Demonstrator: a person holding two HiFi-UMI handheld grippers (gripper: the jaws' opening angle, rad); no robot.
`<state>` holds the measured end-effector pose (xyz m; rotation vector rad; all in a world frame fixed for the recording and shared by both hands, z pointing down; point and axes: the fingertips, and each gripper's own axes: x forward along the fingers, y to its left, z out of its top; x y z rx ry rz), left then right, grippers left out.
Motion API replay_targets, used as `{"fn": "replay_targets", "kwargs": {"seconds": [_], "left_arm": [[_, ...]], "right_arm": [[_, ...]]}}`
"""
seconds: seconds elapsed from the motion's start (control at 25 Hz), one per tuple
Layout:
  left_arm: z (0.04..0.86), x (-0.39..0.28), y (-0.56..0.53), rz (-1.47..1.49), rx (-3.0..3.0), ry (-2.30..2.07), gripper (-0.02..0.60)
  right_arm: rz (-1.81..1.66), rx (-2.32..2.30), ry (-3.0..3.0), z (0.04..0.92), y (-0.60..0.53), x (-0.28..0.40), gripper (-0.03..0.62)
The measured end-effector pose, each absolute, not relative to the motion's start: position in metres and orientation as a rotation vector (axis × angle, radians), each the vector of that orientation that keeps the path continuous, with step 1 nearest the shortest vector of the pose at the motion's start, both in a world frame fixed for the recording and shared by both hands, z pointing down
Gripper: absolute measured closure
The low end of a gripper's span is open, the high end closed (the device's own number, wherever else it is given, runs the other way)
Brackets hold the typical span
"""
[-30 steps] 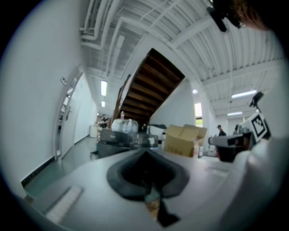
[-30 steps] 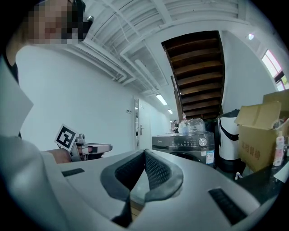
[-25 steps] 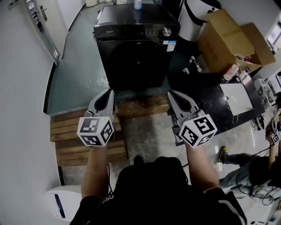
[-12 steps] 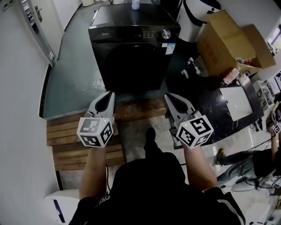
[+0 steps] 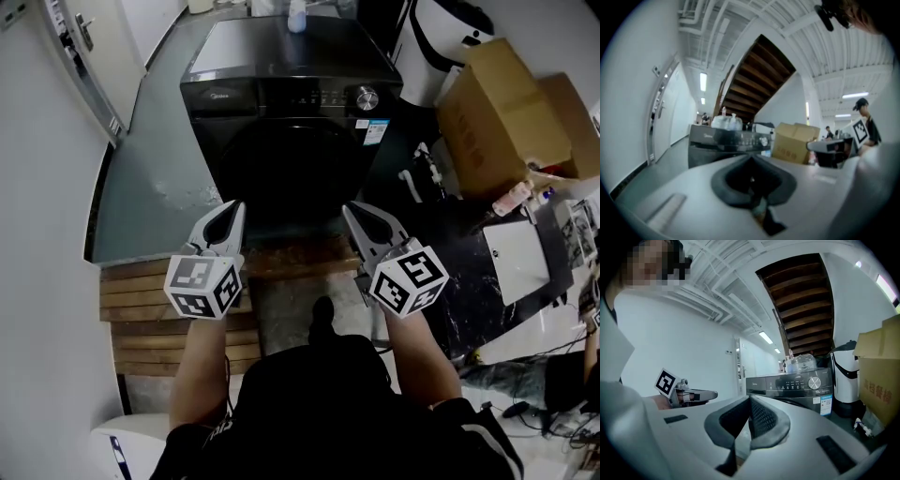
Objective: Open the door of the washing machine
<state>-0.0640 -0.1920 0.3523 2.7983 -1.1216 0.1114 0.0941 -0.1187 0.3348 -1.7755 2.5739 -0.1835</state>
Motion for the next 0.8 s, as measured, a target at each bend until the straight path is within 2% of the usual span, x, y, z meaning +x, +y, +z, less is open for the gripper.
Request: {"fn": "replay_targets", "kwargs": {"seconds": [0.52,0.8], "left_arm": [[0.344,0.033,-0.299,0.114,2.781,-1.183,0.574],[0.351,0.045,-0.33,0.135,2.757,-1.189,0.574]], "right_arm": [[-0.302,-1.656,2.667,0.354,-0.236,0.182,0.587],[-0.333,-1.64,2.722,0.363,-0.264,0.193,0.562]]}}
